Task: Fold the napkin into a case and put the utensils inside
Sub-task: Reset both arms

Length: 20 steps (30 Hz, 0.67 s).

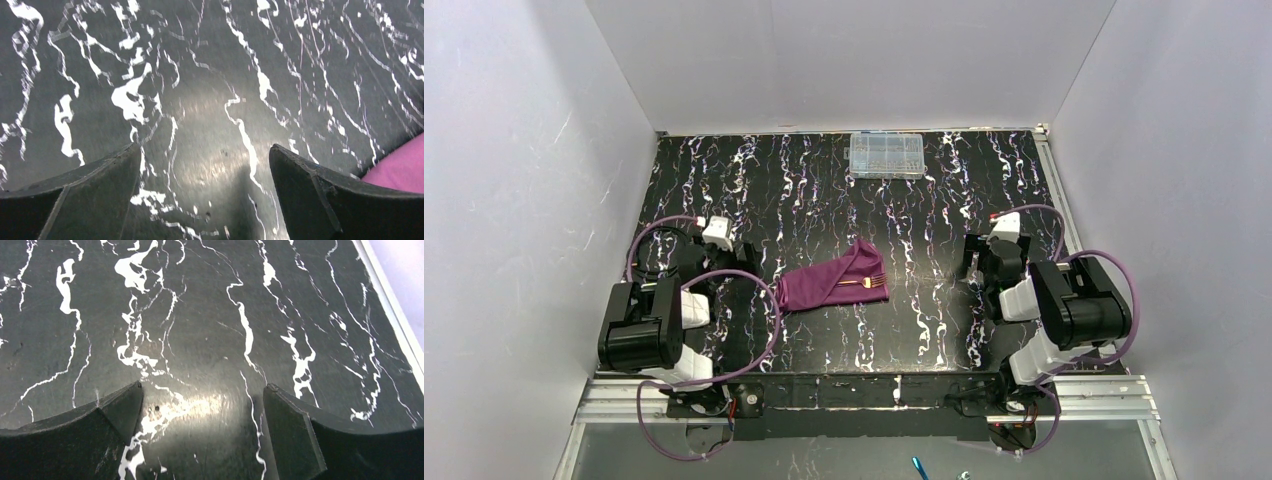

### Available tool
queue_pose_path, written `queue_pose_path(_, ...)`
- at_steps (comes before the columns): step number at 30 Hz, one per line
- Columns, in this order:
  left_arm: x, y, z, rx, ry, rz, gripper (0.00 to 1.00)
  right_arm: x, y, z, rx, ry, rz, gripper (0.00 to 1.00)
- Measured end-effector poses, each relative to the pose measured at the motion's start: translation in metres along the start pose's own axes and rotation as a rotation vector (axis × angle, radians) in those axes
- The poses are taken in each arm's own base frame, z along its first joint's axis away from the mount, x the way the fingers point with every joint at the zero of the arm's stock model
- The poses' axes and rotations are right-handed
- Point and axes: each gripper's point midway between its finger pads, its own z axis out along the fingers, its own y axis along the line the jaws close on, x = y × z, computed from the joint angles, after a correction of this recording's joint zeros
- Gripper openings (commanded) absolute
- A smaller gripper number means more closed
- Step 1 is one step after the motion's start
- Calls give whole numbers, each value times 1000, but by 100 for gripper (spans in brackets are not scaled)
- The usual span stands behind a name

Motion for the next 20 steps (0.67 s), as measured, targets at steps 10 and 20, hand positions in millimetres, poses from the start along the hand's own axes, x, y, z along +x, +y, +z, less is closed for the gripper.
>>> queue_pose_path(10,-20,6,9,-17,-43,17,99,-11,6,11,-73,-30,13,99)
queue_pose_path(20,-20,6,9,-18,-43,17,99,-12,9,11,-88,-30,11,99)
